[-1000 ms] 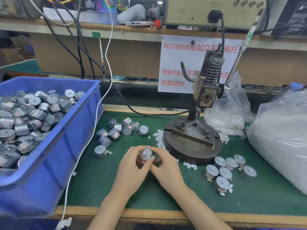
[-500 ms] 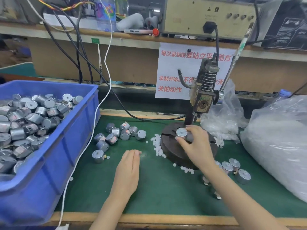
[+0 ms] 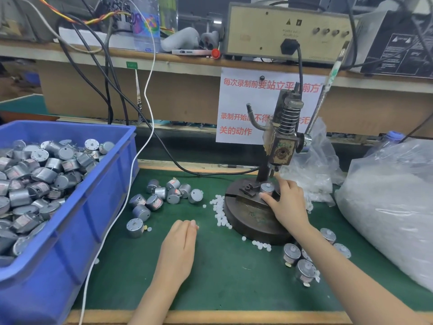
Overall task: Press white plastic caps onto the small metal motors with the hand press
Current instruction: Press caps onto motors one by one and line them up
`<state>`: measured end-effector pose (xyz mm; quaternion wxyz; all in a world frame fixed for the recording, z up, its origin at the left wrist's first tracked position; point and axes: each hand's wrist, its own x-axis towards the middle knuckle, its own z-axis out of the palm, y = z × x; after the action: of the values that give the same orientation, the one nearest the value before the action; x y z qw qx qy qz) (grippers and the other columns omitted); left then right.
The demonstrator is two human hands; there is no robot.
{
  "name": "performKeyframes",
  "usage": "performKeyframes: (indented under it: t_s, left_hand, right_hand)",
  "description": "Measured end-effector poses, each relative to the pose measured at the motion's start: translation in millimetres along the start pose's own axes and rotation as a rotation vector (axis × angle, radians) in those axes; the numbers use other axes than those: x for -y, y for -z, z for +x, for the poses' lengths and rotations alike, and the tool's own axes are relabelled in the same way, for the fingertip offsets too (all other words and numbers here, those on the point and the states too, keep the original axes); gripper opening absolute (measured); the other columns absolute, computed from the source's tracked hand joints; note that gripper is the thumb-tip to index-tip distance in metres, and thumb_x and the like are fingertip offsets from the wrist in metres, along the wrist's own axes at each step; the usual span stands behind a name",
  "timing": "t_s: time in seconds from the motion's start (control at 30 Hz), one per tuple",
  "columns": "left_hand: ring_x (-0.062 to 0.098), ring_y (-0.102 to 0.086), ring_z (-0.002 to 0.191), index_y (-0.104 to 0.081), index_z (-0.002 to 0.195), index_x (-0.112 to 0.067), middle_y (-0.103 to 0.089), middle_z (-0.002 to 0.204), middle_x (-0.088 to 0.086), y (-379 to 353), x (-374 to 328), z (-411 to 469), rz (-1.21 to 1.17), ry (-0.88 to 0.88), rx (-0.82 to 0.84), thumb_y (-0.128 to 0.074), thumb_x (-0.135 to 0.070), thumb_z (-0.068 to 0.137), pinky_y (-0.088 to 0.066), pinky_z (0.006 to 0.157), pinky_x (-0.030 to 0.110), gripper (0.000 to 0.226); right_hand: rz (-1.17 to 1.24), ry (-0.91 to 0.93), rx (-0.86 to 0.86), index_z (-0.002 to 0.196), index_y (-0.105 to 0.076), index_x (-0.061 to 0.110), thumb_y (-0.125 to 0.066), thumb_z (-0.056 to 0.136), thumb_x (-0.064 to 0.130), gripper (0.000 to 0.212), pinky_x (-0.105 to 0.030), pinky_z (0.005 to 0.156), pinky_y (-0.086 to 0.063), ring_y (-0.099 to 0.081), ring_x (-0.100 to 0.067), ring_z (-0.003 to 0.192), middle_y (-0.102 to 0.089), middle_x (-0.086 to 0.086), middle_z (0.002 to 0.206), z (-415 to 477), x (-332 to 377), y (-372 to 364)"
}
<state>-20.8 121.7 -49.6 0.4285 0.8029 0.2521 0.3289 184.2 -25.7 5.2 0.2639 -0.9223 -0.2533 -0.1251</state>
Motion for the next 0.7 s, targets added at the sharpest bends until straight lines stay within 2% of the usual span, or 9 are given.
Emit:
performKeyframes:
  t_s: [0.17, 0.23, 0.33, 0.43, 0.53, 0.6, 0.63, 0.7]
  left_hand:
    - [0.019, -0.054, 0.082, -0.058, 0.081, -0.005, -0.053, 0.082, 0.003, 1, -1, 0, 0.047, -0.008, 0.030, -0.035, -0.025, 0.098, -0.046, 0.080, 0.040, 0.035]
    - [0.022, -0.053, 0.082, -0.057, 0.080, -0.003, -0.053, 0.082, 0.006, 1, -1, 0, 0.071, -0.009, 0.036, -0.036, -0.026, 0.098, -0.044, 0.078, 0.038, 0.036]
    - [0.022, -0.052, 0.083, -0.057, 0.081, -0.002, -0.054, 0.082, 0.006, 2, -3, 0, 0.103, -0.022, 0.039, -0.038, -0.026, 0.097, -0.038, 0.076, 0.031, 0.035]
    - [0.022, -0.052, 0.081, -0.057, 0.080, 0.000, -0.054, 0.080, 0.008, 2, -6, 1, 0.133, -0.044, 0.045, -0.040, -0.026, 0.097, -0.037, 0.074, 0.031, 0.036]
    - [0.022, -0.051, 0.080, -0.057, 0.079, 0.002, -0.053, 0.080, 0.009, 3, -6, 1, 0.147, -0.055, 0.047, -0.040, -0.026, 0.097, -0.037, 0.074, 0.031, 0.037]
    - [0.022, -0.051, 0.079, -0.056, 0.078, 0.002, -0.053, 0.079, 0.009, 2, -5, 0, 0.152, -0.056, 0.045, -0.041, -0.026, 0.096, -0.037, 0.073, 0.029, 0.037]
    - [0.021, -0.052, 0.079, -0.056, 0.077, 0.001, -0.053, 0.079, 0.009, 2, -4, -1, 0.157, -0.053, 0.045, -0.041, -0.027, 0.096, -0.037, 0.072, 0.029, 0.037]
    - [0.021, -0.052, 0.079, -0.056, 0.077, 0.001, -0.053, 0.079, 0.008, 1, -3, 0, 0.172, -0.051, 0.046, -0.042, -0.027, 0.096, -0.037, 0.072, 0.029, 0.037]
  right_hand:
    - [-0.017, -0.057, 0.072, 0.145, -0.023, 0.008, -0.056, 0.087, 0.049, 0.079, -0.040, 0.102, -0.031, -0.034, -0.034, 0.126, -0.041, -0.018, 0.136, 2, 3, 0]
    - [0.142, -0.075, 0.110, 0.146, -0.021, 0.007, -0.057, 0.088, 0.044, 0.078, -0.042, 0.103, -0.031, -0.035, -0.034, 0.127, -0.041, -0.018, 0.135, 4, 2, 6]
    - [0.543, -0.155, -0.018, 0.147, -0.018, 0.012, -0.055, 0.089, 0.019, 0.069, -0.046, 0.106, -0.033, -0.038, -0.027, 0.127, -0.036, -0.014, 0.143, 12, 8, 28]
    - [0.632, -0.142, -0.183, 0.146, -0.018, 0.012, -0.052, 0.085, 0.003, 0.070, -0.042, 0.110, -0.030, -0.034, -0.025, 0.132, -0.035, -0.007, 0.142, 34, 17, 62]
    - [0.778, -0.159, -0.228, 0.146, -0.020, 0.013, -0.048, 0.086, -0.001, 0.067, -0.043, 0.101, -0.040, -0.045, -0.025, 0.120, -0.037, -0.008, 0.138, 70, 33, 99]
    - [0.886, -0.198, -0.250, 0.147, -0.013, 0.011, -0.044, 0.086, -0.003, 0.070, -0.036, 0.094, -0.047, -0.050, -0.021, 0.113, -0.034, -0.010, 0.142, 94, 43, 123]
    - [0.925, -0.210, -0.264, 0.148, -0.012, 0.010, -0.042, 0.086, -0.003, 0.071, -0.030, 0.084, -0.050, -0.052, -0.018, 0.107, -0.034, -0.010, 0.142, 104, 46, 132]
    - [0.944, -0.222, -0.272, 0.147, -0.014, 0.009, -0.039, 0.086, -0.003, 0.067, -0.020, 0.065, -0.044, -0.052, -0.012, 0.091, -0.040, -0.011, 0.137, 119, 50, 148]
